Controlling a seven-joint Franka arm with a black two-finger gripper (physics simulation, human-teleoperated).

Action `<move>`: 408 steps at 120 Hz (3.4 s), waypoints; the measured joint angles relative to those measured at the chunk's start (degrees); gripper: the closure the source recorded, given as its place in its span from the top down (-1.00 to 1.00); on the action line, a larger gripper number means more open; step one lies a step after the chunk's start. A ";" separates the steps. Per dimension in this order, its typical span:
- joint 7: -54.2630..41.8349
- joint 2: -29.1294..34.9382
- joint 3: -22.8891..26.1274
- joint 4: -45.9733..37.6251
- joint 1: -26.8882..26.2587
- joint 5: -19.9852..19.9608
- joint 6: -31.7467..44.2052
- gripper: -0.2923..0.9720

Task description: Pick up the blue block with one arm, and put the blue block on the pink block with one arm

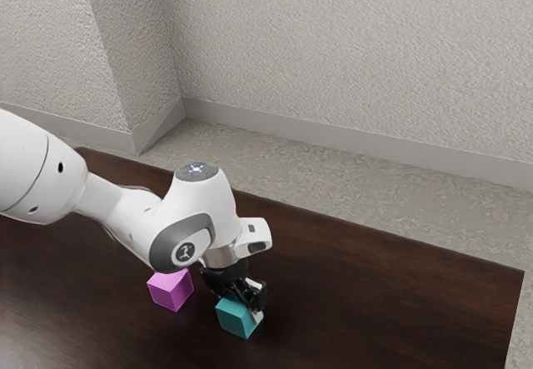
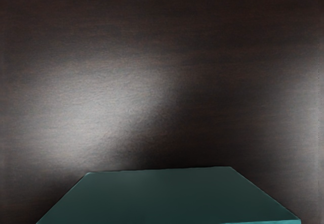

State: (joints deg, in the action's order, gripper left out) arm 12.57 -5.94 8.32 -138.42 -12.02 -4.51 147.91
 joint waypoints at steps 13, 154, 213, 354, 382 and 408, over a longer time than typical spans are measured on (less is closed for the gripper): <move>1.20 3.16 -0.12 0.00 0.86 2.39 -0.80 -0.02; -0.57 13.92 -0.06 -5.52 19.57 4.49 -7.44 0.01; -5.54 13.92 0.06 -5.93 18.81 4.32 -5.68 0.01; -13.67 15.06 0.21 -8.12 18.79 0.41 -5.42 0.01; -14.26 14.93 0.20 -7.98 18.94 0.42 -5.41 0.01; -15.35 14.88 0.18 -7.94 18.94 -0.23 -5.48 0.20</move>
State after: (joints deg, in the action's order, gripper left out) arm -2.79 8.94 8.51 -146.36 6.92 -4.74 142.43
